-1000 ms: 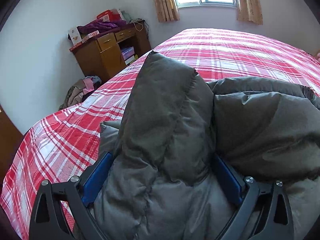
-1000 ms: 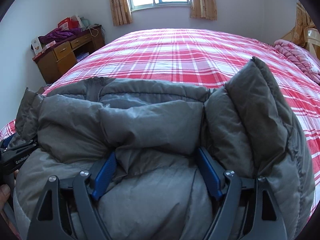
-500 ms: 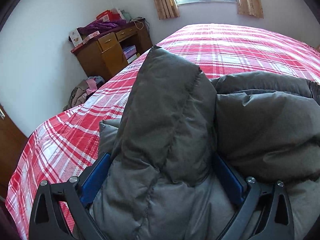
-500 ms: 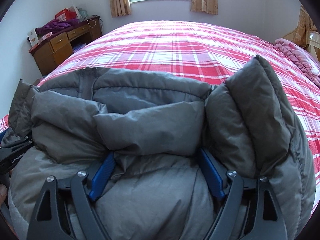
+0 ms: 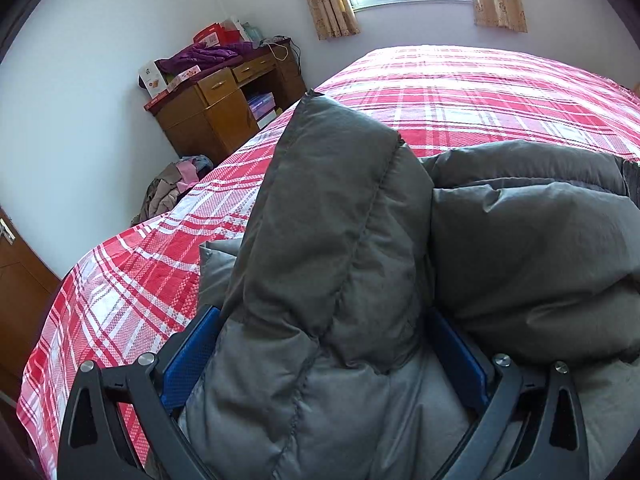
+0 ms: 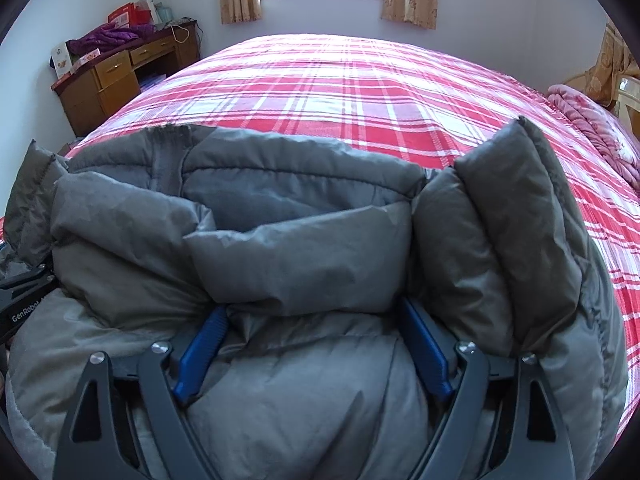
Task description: Fold large clothes
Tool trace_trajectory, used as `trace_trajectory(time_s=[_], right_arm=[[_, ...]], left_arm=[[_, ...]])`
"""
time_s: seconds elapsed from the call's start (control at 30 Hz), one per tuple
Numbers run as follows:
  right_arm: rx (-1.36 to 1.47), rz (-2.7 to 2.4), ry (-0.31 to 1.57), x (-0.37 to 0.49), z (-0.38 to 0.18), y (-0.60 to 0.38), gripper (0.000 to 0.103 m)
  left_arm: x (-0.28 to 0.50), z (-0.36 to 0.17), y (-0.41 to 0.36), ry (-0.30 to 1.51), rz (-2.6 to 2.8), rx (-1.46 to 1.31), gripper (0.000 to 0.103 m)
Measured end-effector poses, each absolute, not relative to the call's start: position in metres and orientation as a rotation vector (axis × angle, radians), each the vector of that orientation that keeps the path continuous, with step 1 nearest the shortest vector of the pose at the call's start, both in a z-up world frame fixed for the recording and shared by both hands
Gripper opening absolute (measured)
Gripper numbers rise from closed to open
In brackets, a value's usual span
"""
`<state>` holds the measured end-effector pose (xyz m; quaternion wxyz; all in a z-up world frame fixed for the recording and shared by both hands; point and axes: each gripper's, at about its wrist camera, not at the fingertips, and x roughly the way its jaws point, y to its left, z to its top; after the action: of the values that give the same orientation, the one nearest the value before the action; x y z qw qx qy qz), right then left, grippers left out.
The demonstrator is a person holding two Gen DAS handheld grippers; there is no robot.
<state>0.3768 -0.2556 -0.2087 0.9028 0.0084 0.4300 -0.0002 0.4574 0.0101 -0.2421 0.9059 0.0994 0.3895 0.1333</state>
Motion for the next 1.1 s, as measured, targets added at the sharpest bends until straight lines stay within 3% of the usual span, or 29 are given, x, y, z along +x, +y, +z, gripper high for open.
trace_trajectory(time_s=[0.27, 0.47, 0.6, 0.73, 1.1], right_arm=[[-0.016, -0.018, 0.904, 0.377, -0.208, -0.251, 0.087], [0.087, -0.074, 0.842, 0.359, -0.174, -0.254, 0.087], [0.033, -0.063, 0.798, 0.361, -0.159, -0.224, 0.088], [-0.029, -0.067, 0.911, 0.38, -0.194, -0.211, 0.089], [-0.047, -0.078, 0.915, 0.39, -0.205, -0.211, 0.093]], left_arm=[[0.449, -0.227, 0.01, 0.831, 0.251, 0.2, 0.102], [0.417, -0.186, -0.002, 0.701, 0.15, 0.113, 0.102], [0.426, -0.203, -0.025, 0.726, 0.157, 0.207, 0.102], [0.433, -0.221, -0.022, 0.767, 0.152, 0.181, 0.102], [0.437, -0.223, -0.012, 0.828, 0.147, 0.186, 0.102]])
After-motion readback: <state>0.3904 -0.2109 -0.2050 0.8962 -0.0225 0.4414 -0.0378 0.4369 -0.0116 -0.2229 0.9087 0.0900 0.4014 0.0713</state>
